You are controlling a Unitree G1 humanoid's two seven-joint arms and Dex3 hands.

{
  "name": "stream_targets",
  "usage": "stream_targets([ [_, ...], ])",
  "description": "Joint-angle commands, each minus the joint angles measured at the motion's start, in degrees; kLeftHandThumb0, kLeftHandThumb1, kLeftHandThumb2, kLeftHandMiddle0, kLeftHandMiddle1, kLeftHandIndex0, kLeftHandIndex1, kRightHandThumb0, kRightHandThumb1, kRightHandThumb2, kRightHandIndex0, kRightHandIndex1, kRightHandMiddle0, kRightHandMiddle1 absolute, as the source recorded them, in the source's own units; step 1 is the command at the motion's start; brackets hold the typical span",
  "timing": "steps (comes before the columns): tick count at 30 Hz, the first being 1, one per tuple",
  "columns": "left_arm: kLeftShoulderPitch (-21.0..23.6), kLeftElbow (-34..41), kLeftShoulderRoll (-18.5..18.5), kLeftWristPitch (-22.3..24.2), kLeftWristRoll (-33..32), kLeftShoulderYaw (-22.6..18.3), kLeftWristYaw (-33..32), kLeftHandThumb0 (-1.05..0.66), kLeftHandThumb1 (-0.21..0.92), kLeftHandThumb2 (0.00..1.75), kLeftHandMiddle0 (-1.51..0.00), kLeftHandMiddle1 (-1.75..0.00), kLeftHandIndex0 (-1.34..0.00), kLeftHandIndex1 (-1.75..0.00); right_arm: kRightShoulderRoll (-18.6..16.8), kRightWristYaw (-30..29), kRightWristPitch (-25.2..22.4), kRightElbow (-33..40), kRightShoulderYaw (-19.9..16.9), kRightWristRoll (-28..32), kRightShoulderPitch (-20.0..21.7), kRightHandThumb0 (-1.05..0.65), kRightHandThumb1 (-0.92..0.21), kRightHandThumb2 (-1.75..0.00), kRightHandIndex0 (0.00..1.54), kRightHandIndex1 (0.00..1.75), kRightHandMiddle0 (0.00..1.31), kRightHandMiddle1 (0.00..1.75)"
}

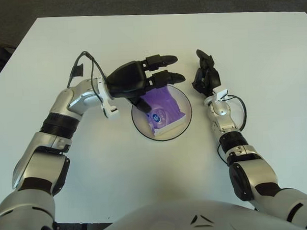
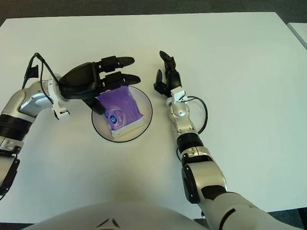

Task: Put the tissue paper into the plate.

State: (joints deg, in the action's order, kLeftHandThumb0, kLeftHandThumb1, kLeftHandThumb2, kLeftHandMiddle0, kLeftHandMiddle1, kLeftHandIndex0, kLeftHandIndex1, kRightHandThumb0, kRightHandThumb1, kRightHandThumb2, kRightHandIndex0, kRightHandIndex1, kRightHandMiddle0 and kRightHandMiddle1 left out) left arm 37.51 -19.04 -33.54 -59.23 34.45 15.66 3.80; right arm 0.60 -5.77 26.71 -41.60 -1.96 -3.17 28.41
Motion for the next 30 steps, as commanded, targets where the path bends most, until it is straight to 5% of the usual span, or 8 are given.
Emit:
stream_targets([
  [1,0.0,-4.6,-0.6,-0.5,-4.1,-3.1,-1.9,-1.0,0.92,0.94,-0.13,-0.14,0.0,-0.55,-1.7,-0.1,-9.6,-1.9,-0.2,1.1,-12.3,-0.82,-0.92,-0.96,0.14,0.02,0.0,0.47],
  [11,-0.7,-8.6,1.1,2.5,-6.0,-8.4,-6.7,-0.9,0.92,0.86,-0.09,-0.1,0.0,-0.42,-2.4,1.3,-10.9,0.7,-0.8,2.4,-13.3,-0.76,-0.92,-0.97,0.16,0.03,0.0,0.41],
  [30,-4.7,-9.2,6.5,13.1,-19.8,-12.5,-3.7,-0.76,0.92,1.05,-0.11,-0.07,0.0,-0.21,-2.4,1.5,-13.5,4.9,-0.4,2.1,-15.6,-0.77,-0.92,-0.99,0.16,0.02,0.0,0.41],
])
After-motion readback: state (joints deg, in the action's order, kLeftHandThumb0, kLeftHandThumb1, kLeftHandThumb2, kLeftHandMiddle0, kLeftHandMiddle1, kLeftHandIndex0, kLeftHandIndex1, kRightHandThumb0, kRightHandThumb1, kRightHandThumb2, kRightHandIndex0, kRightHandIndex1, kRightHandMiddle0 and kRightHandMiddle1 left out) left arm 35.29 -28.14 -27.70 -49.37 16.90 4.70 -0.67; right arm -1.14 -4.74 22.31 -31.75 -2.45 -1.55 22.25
